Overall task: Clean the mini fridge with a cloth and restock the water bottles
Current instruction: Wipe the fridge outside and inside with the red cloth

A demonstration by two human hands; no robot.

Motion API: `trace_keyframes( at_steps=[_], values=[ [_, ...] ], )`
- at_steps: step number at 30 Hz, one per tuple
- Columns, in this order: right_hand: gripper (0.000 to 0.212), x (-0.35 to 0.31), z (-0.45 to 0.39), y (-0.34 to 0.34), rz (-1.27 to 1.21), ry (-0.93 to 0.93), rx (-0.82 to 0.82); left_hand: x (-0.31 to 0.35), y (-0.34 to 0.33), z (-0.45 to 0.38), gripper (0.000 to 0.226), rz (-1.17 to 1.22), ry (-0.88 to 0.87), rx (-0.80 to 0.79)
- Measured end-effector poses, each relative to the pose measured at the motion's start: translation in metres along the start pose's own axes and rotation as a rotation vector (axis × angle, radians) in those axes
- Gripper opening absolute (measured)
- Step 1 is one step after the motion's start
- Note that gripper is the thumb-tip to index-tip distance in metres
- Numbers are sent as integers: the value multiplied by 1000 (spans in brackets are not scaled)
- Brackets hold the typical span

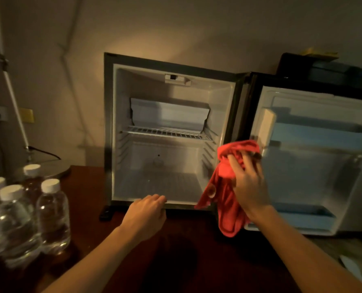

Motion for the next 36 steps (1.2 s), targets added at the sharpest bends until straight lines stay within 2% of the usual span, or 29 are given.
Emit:
trace_keyframes(
  at_steps=[4,7,9,11,14,21,26,30,34,36],
  values=[
    [58,-8,32,-15,-21,-24,-113,-7,-2,9,28,-17,13,-3],
    [72,-22,40,-23,-133,-34,-189,-9,-4,12,32,-27,15,-9],
    [66,-40,33,-26,-241,10,-215,-13,-3,13,30,-49,17,3],
    [44,-58,18,-26,-332,43,-195,-19,2,12,27,-80,28,18],
    [59,-83,-8,-30,-435,53,-208,-38,15,11,28,-132,77,31],
    [57,-135,-25,-41,-463,98,-259,-67,22,20,23,-144,138,21],
    [59,-147,-24,-48,-449,116,-307,-68,21,18,25,-83,134,35],
    [55,-134,-33,-42,-433,115,-234,-59,17,6,30,-36,121,16],
    [69,-102,-62,-26,-354,79,-125,-49,12,-7,35,-18,83,25],
    [69,-82,-82,-15,-298,57,-65,-46,7,-14,34,0,76,21]
  ],
)
Point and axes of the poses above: each hand's wrist, its own z-axis away from the middle knuckle, its own y-axis out of the back of the hand, x = y × z, the point moved 7 cm from there along -z, towards the middle knuckle, and after that the axes turned 2 degrees about x, right-handed, at the moved point
